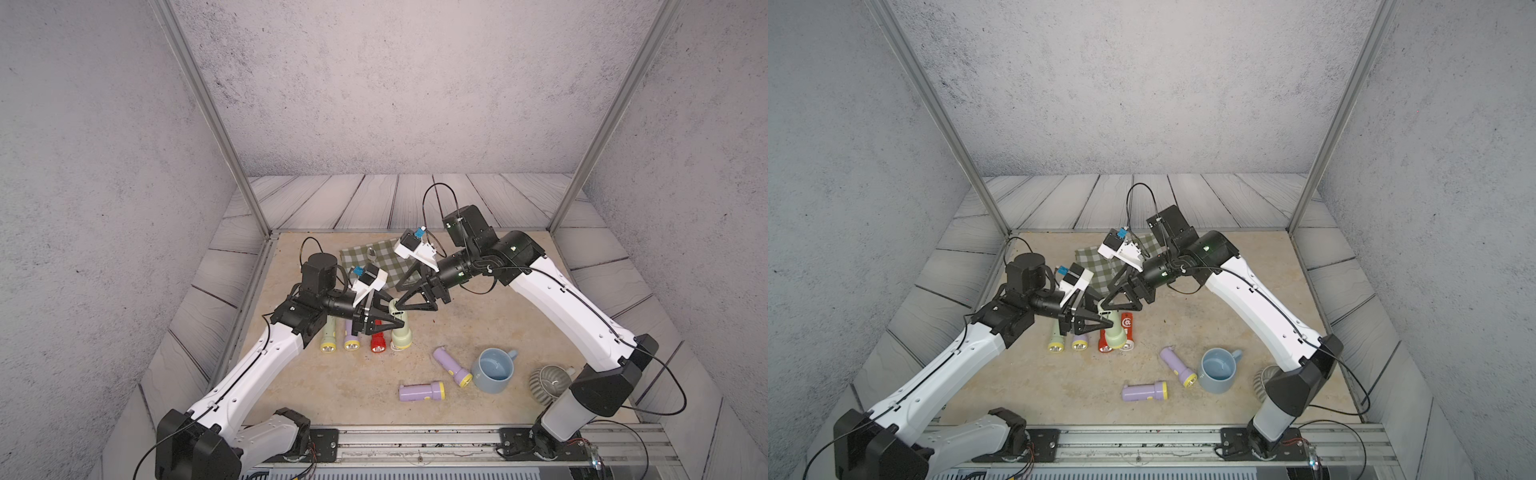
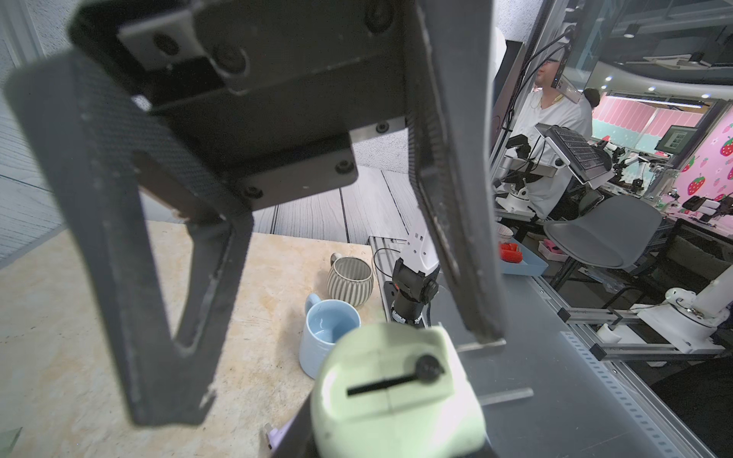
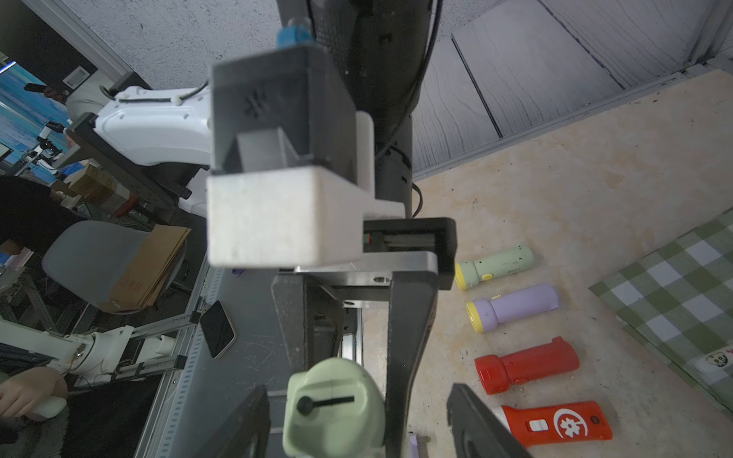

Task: Close the plug at the bottom of the flashlight
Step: Close the plug of the flashlight.

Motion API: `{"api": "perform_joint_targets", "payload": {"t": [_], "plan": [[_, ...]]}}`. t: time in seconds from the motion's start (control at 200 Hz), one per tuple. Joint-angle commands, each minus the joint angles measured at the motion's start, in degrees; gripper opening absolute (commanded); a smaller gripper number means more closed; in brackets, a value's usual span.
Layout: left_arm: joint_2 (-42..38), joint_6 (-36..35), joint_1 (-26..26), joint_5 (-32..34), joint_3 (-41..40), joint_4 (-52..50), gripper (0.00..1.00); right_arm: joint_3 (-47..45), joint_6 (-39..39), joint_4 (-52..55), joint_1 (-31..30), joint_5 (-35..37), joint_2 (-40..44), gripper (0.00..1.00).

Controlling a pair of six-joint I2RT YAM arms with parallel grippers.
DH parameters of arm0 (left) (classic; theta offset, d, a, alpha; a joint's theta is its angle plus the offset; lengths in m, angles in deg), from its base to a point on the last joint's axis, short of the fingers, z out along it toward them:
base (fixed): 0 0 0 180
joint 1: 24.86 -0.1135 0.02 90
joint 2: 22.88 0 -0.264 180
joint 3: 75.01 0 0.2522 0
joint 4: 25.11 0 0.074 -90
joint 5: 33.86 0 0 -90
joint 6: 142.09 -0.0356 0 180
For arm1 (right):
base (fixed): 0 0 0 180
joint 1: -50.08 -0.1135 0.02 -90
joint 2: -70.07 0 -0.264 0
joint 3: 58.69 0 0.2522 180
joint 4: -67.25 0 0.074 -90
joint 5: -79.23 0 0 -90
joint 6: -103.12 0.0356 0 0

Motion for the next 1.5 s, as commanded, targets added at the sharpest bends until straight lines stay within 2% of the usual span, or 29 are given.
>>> {"api": "perform_joint_targets", "payload": {"t": [0.0, 0.43, 0.736, 1.116, 1.291, 1.496], "plan": [[-0.3, -0.1, -0.4, -0.7, 1.7, 0.9, 0.0, 0.4, -0.6, 1.4, -0.3, 1.2, -1.3, 0.72], [-0.9, -0.4, -0.4, -0.6, 1.5, 0.8, 0.0, 0.8, -0.7, 1.8, -0.3, 1.1, -2.5, 0.62], [-2.3, -0.3, -0.3, 0.0, 1.5, 0.9, 0.0, -1.1, -1.2, 1.9, -0.3, 2.5, -2.7, 0.47], [-3.7, -0.5, -0.4, 1.0, 1.3, 0.6, 0.0, -3.6, -1.0, 1.0, 0.2, 3.6, -2.9, 0.18], [-3.9, -0.7, -0.5, 0.8, 1.2, 0.6, 0.0, -4.0, -0.3, 0.7, 1.1, 3.8, -3.8, 0.12], [-3.6, -0.7, -0.4, 0.5, 1.1, 0.6, 0.0, -3.9, 2.5, -1.3, 3.7, 5.0, -4.8, 0.08]]}}
